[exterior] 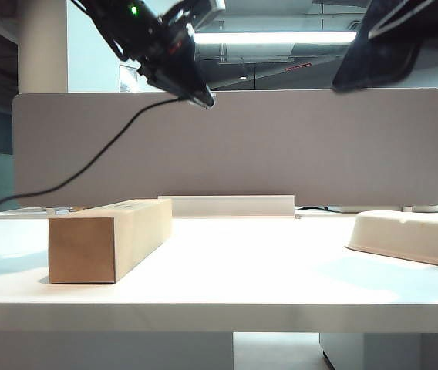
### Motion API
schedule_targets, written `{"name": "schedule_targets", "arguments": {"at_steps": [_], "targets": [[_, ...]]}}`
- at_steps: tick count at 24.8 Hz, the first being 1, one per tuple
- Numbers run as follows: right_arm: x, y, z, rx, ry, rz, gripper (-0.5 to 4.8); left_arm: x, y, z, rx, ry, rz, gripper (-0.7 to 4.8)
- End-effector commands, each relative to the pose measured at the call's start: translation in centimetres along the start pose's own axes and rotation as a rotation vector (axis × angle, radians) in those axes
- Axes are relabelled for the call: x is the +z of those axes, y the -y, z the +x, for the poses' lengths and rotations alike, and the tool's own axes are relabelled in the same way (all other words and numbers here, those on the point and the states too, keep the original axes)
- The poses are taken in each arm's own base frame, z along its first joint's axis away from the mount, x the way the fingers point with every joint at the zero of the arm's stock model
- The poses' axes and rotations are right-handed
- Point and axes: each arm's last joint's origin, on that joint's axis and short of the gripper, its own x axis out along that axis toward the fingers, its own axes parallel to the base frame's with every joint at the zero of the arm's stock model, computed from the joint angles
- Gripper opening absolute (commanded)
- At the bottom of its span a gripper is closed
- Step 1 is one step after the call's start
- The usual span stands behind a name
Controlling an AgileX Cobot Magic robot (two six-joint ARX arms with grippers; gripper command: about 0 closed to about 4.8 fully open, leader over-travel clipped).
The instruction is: Pick up the charging cable and the phone, plug the charging cable into the charging port on the phone, and finally place them back on the table.
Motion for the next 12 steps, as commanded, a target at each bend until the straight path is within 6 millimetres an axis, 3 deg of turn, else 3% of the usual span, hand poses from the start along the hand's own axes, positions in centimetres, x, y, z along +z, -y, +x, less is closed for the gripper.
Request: {"name": "schedule_targets", "arguments": {"at_steps": [1,6,12], "targets": [[1.7,-1.0,-0.2,0.041,0.073,-0.059,-0.06,0.2,0.7,-0.7,-0.082,0.017,-0.037,-0.06],[3.3,-2.0,-0.4,0.09,0.116,-0.05,-0.06,0.2,1.5,-0.9,-0.297,0.089,-0.131,-0.06],[4.6,-2.8,-0.8,0.172,0.228,0.028,-0.06,1.8,3.9,0.4,-0.358,0.117,-0.07,-0.06]]}}
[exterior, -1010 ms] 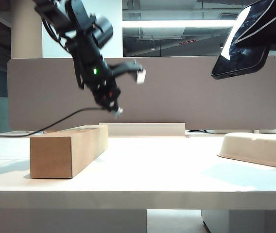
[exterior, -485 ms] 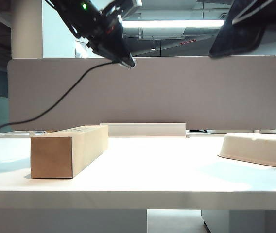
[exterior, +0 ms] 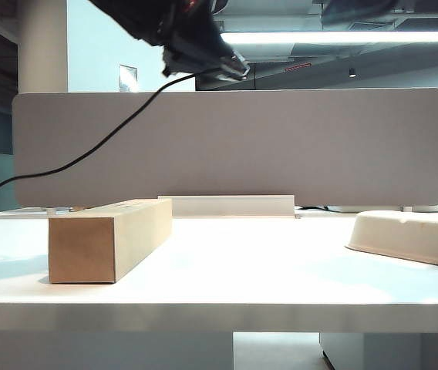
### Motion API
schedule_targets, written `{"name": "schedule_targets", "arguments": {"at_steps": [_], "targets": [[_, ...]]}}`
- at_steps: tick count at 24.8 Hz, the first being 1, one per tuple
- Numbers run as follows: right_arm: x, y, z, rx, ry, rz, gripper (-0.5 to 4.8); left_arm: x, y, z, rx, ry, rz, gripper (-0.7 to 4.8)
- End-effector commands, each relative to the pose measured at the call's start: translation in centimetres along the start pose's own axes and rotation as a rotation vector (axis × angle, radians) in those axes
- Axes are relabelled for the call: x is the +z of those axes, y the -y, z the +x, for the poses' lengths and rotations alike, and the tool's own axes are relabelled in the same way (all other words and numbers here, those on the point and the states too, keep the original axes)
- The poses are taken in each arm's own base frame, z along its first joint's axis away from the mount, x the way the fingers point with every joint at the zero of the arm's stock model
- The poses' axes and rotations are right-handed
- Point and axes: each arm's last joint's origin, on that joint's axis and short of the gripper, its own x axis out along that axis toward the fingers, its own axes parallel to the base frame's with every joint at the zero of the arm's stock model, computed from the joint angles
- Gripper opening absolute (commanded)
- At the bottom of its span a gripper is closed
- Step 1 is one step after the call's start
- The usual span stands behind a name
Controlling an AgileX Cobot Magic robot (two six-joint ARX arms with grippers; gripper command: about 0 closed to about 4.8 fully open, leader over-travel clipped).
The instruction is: Pick up the charging cable and the phone, plug the charging cable into the charging port on the phone, and finally place them back on the table.
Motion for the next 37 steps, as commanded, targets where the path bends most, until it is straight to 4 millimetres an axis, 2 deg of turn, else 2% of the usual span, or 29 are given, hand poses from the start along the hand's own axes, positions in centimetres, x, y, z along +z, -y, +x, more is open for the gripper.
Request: {"name": "schedule_targets", "arguments": {"at_steps": [1,4,9,18,21,23,27,33,37], "targets": [[1.3,-1.0,-0.2,0.072,0.097,0.008,-0.06,1.0,1.5,1.0,-0.04,0.022,0.054,-0.06],[1.7,-1.2,-0.2,0.076,0.138,0.05,-0.06,1.9,2.9,2.5,-0.061,0.034,0.089,-0.06],[1.9,-1.1,-0.3,0.031,0.203,0.119,-0.06,3.9,4.6,4.0,0.068,0.088,0.149,-0.06],[2.3,-1.2,-0.3,0.035,0.269,0.203,-0.06,5.5,6.1,1.9,0.076,0.188,0.156,-0.06],[2.5,-1.3,-0.3,0.068,0.278,0.302,-0.06,5.6,7.2,1.0,0.024,0.188,0.141,-0.06],[2.8,-1.8,-0.4,0.127,0.284,0.307,-0.06,5.5,7.5,0.6,0.026,0.166,0.123,-0.06],[3.3,-2.5,-0.8,0.225,0.301,0.35,-0.06,5.6,8.3,0.2,0.022,0.162,0.128,-0.06],[3.0,-2.0,-0.4,0.195,0.277,0.377,-0.06,6.6,10.5,0.3,0.098,0.184,0.186,-0.06],[2.9,-1.8,-0.2,0.19,0.264,0.384,-0.06,6.9,10.9,0.7,0.164,0.189,0.201,-0.06]]}}
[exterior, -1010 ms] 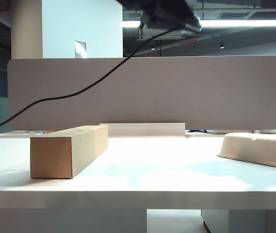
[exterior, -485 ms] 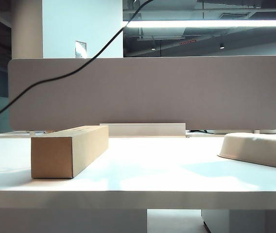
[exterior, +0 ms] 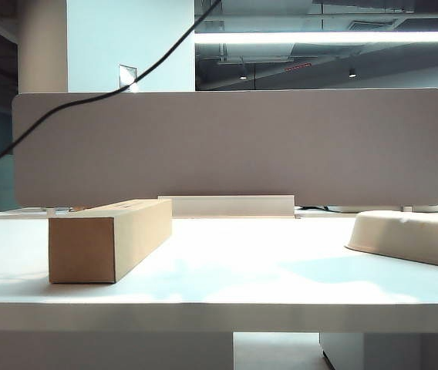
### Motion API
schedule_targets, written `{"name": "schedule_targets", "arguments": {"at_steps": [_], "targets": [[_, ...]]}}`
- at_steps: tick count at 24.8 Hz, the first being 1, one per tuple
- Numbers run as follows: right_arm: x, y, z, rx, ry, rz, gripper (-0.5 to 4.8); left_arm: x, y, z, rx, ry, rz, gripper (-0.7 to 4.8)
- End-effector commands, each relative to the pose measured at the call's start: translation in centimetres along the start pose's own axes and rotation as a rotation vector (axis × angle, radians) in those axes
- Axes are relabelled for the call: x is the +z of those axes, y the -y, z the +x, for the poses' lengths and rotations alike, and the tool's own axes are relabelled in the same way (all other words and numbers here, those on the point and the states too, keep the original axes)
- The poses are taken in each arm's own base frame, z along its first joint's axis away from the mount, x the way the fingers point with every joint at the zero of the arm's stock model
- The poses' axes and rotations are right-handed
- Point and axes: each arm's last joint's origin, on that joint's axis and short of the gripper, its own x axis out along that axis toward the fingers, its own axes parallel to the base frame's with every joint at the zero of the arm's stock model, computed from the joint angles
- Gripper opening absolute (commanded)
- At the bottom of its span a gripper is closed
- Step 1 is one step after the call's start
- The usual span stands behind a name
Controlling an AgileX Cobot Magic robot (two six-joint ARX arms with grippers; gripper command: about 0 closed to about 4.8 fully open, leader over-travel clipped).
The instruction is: Pick up the charging cable and the phone, plug the charging cable into the charging port on the phone, and finally place them back on the table.
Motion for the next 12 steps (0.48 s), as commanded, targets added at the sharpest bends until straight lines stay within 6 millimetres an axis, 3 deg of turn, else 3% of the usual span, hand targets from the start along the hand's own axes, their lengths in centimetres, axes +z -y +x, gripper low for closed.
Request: {"name": "schedule_targets", "arguments": {"at_steps": [1,12], "targets": [[0.3,-0.66,0.05,0.041,0.016,-0.026,-0.06,0.64,0.31,0.11,0.053,0.026,0.03,-0.06],[0.15,-0.31,0.11,0.019,-0.006,-0.01,-0.06,1.21,0.4,0.23,0.077,0.071,0.048,-0.06]]}}
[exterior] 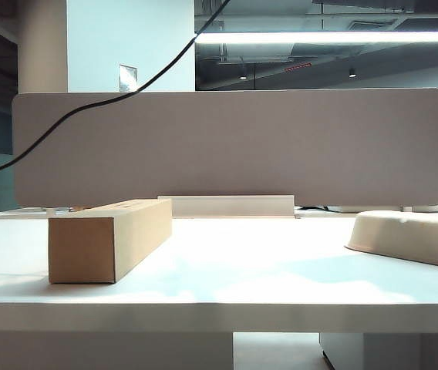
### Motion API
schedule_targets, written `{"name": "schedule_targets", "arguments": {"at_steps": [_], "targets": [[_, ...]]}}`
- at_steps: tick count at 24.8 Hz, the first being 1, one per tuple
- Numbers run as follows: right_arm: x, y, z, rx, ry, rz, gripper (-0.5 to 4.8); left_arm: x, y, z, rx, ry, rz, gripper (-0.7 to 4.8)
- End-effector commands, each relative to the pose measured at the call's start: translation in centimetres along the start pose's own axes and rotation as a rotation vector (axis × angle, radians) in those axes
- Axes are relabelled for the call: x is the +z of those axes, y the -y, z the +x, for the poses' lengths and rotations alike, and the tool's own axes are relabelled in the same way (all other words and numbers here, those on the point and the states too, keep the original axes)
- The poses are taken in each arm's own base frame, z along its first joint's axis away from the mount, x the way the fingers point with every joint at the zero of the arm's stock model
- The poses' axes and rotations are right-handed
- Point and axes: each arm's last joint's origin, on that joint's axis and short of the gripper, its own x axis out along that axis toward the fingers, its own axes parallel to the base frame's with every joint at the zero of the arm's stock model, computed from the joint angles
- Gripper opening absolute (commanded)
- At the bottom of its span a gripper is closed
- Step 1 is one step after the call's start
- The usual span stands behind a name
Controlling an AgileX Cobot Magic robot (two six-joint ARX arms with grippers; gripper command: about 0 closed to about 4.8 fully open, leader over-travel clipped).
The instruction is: Pick up the charging cable and the phone, plug the charging cable into the charging port on the phone, and finally place them back on the table.
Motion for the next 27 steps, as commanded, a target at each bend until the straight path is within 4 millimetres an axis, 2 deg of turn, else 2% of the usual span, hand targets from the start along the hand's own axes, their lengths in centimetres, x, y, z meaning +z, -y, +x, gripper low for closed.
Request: {"name": "schedule_targets", "arguments": {"at_steps": [1,4,27], "targets": [[0.3,-0.67,0.03,0.042,0.016,-0.027,-0.06,0.57,0.37,0.01,-0.005,0.034,0.018,-0.06],[0.3,-0.67,0.04,0.042,0.016,-0.027,-0.06,0.7,0.96,0.36,-0.022,0.037,0.026,-0.06],[-0.18,-0.07,0.18,0.034,-0.098,0.003,-0.06,0.95,0.7,0.7,0.009,0.069,0.045,-0.06]]}}
